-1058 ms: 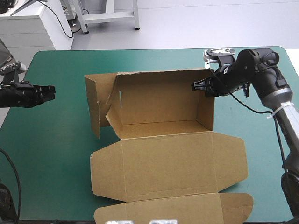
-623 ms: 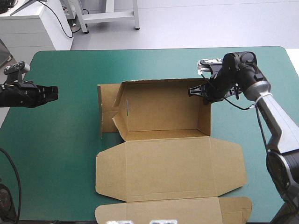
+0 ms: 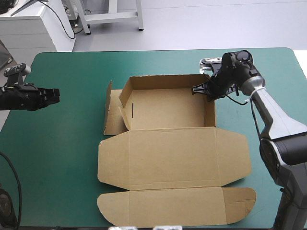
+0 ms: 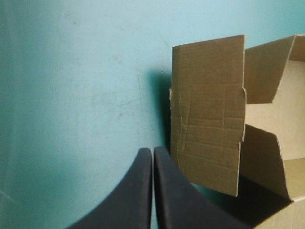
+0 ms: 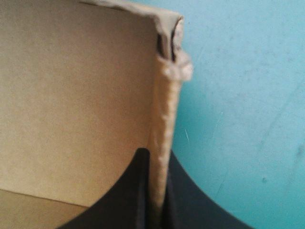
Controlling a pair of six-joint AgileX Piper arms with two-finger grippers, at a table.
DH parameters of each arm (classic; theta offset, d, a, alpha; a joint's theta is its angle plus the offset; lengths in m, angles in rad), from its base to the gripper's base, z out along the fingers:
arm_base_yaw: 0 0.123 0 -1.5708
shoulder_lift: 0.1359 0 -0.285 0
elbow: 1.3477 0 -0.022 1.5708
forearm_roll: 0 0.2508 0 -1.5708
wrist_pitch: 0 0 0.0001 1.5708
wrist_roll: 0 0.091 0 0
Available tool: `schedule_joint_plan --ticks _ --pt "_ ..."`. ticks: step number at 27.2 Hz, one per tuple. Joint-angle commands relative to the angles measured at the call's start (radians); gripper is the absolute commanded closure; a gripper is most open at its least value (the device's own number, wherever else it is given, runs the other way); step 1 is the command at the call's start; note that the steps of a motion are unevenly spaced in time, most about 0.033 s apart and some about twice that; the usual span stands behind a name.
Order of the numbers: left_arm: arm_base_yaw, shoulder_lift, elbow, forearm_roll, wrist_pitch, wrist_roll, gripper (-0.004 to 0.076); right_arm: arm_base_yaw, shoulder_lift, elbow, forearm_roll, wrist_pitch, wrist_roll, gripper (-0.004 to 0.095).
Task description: Fold the box
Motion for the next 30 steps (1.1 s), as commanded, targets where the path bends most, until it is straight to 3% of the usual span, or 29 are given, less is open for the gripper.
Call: schedule_joint_plan --ticks 1,7,11,14,21,30 --pt "-0.006 -0.039 -0.024 -0.051 -0.031 0.002 0.0731 -0.014 -0.015 -0.027 -0.037 -0.002 -0.021 0.0880" --pt "-0.006 -0.039 -0.024 -0.051 -0.041 0.002 0.0731 -0.015 -0.011 -0.087 -0.033 0.003 0.042 0.0648" --pt "-0.006 -0.039 -0.024 -0.051 -0.037 0.002 0.0731 -0.015 -0.011 -0.168 -0.054 0.051 0.097 0.0407" --pt "-0.006 -0.039 -0.024 -0.051 -0.037 0.002 0.0731 -0.015 -0.022 -0.192 -0.056 0.051 0.141 0.0310" --pt "-0.006 -0.039 -0.024 -0.051 -0.033 0.002 0.0731 -0.015 -0.099 -0.179 0.056 0.053 0.160 0.0292" --pt "-0.006 -0.039 -0.024 -0.051 -0.027 0.002 0.0731 -0.013 -0.184 -0.030 0.056 0.053 0.209 0.0293"
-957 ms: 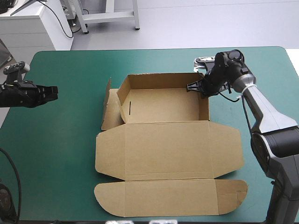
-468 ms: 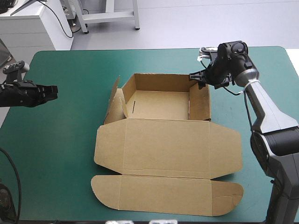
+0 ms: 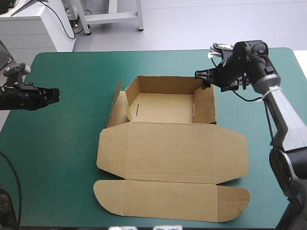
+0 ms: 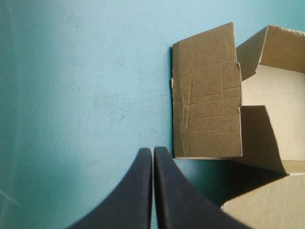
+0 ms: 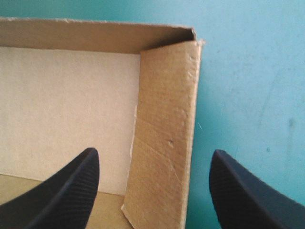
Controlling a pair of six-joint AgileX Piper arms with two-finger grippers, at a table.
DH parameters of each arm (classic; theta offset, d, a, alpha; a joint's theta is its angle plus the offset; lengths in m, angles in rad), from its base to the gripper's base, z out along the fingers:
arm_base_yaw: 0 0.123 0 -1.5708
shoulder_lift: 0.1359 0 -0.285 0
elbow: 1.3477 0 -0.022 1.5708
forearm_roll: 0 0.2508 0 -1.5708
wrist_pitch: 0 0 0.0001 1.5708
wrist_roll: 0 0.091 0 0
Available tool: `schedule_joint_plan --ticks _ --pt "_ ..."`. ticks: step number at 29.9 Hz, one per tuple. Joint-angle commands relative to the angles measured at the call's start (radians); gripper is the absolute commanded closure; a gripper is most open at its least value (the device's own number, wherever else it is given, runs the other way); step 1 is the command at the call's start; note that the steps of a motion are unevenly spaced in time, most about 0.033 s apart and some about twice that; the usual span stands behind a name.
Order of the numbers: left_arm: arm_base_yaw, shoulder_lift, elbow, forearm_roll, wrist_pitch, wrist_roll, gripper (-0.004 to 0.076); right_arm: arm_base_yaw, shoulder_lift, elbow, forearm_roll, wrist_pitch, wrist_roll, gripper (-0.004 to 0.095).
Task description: Fold the box
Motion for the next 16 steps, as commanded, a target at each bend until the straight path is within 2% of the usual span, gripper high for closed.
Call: schedule_joint_plan --ticks 1,4,11,16 --pt "-0.006 -0.039 -0.024 -0.051 -0.012 0.001 0.0731 -0.002 -0.071 0.065 0.011 0.004 0.014 0.0293" --pt "-0.006 -0.039 -0.024 -0.051 -0.011 0.001 0.0731 -0.002 -0.073 0.148 0.001 -0.013 0.021 0.0300" --pt "-0.006 -0.039 -0.024 -0.051 -0.014 0.001 0.0731 -0.002 -0.065 0.253 0.003 -0.151 0.023 0.0306" --pt "-0.006 -0.039 -0.024 -0.051 -0.016 0.001 0.0731 -0.002 -0.043 0.252 0.010 -0.163 0.023 0.0306"
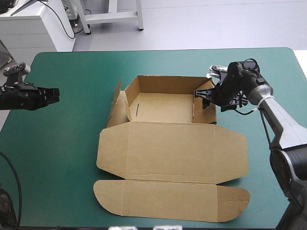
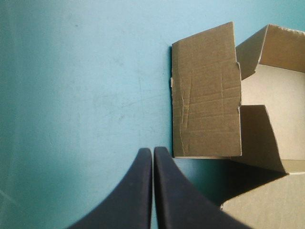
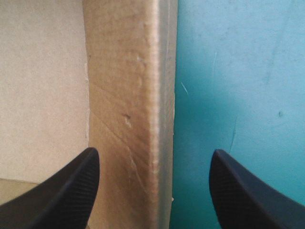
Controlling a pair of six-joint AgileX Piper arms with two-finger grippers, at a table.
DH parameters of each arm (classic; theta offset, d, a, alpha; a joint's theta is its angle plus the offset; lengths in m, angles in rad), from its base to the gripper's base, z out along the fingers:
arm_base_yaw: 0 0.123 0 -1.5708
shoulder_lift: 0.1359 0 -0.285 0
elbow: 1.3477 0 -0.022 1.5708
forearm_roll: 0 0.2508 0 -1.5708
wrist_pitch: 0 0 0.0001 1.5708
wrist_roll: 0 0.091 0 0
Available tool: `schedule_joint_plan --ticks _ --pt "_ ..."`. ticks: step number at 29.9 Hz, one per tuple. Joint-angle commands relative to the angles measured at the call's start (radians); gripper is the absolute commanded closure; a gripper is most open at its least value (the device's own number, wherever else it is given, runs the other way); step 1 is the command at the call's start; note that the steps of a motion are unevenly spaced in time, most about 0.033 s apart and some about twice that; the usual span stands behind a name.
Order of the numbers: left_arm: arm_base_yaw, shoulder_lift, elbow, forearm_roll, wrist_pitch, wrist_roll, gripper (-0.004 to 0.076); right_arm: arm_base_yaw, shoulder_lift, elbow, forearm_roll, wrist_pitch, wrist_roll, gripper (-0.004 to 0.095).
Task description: Fold the box
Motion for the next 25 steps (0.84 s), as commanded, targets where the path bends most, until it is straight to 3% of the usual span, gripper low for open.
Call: schedule_joint_plan --ticks 1,7,12,14,17,18,25 --pt "-0.006 -0.039 -0.024 -0.051 -0.020 0.001 0.0731 -0.002 -0.025 -0.023 0.011 -0.031 -0.002 0.0306" --pt "-0.006 -0.039 -0.024 -0.051 -0.021 0.001 0.0731 -0.002 0.020 -0.023 0.019 -0.029 -0.002 0.0333" --pt "-0.006 -0.039 -0.024 -0.051 -0.030 0.001 0.0731 -0.002 0.022 -0.023 0.023 -0.033 -0.018 0.0428" --pt "-0.006 -0.039 -0.024 -0.051 -0.032 0.001 0.0731 -0.002 0.022 -0.023 0.031 -0.026 -0.043 0.0559" --pt "-0.006 -0.039 -0.024 -0.051 -0.032 0.001 0.0731 -0.002 0.022 -0.023 0.072 -0.025 -0.117 0.0879" --pt "-0.006 -0.039 -0.024 -0.051 -0.030 0.001 0.0731 -0.002 0.022 -0.023 0.086 -0.025 -0.134 0.0922" --pt "-0.006 -0.039 -0.024 -0.055 -0.020 -0.001 0.0731 -0.004 0.020 -0.084 0.084 0.013 -0.193 0.0910"
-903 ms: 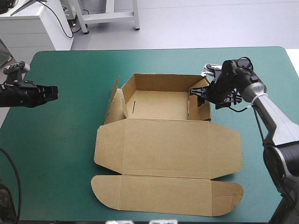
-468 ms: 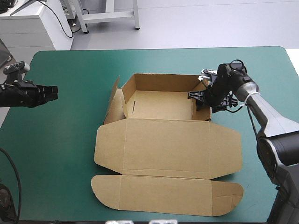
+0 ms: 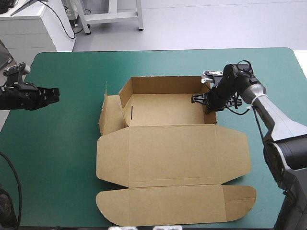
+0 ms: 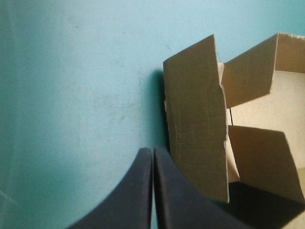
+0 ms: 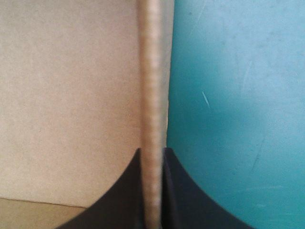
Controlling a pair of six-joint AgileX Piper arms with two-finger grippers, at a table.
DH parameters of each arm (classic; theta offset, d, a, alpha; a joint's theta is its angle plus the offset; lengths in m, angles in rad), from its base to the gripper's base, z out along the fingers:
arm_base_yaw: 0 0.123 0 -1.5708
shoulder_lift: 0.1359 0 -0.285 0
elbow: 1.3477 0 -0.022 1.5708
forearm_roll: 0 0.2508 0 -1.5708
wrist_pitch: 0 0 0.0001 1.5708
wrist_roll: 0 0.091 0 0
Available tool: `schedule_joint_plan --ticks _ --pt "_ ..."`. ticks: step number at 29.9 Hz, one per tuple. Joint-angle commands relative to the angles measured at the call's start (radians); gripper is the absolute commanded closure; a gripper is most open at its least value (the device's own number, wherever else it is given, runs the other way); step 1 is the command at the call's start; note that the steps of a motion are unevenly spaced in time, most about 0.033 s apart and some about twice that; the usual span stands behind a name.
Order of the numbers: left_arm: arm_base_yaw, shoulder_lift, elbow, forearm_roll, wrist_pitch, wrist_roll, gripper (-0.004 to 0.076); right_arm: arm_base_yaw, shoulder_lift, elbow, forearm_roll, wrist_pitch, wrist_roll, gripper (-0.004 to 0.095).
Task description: Fold the box
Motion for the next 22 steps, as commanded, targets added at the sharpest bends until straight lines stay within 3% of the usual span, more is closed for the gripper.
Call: schedule_joint_plan --ticks 1,3,12,22 --pt "-0.006 -0.039 -0.024 -0.055 -0.012 -0.001 0.0731 -0.006 -0.056 -0.099 0.019 0.056 -0.070 0.0910" --pt "-0.006 -0.039 -0.024 -0.055 -0.010 -0.001 0.0731 -0.008 -0.059 -0.165 -0.035 0.148 -0.092 0.0910" --pt "-0.006 -0.023 -0.024 -0.058 -0.011 -0.001 0.0731 -0.006 -0.298 -0.181 -0.143 0.141 -0.137 0.0910" --pt "-0.006 0.025 -0.024 -0.083 -0.018 -0.001 0.0732 -0.006 -0.537 -0.181 -0.082 0.139 -0.151 0.0910"
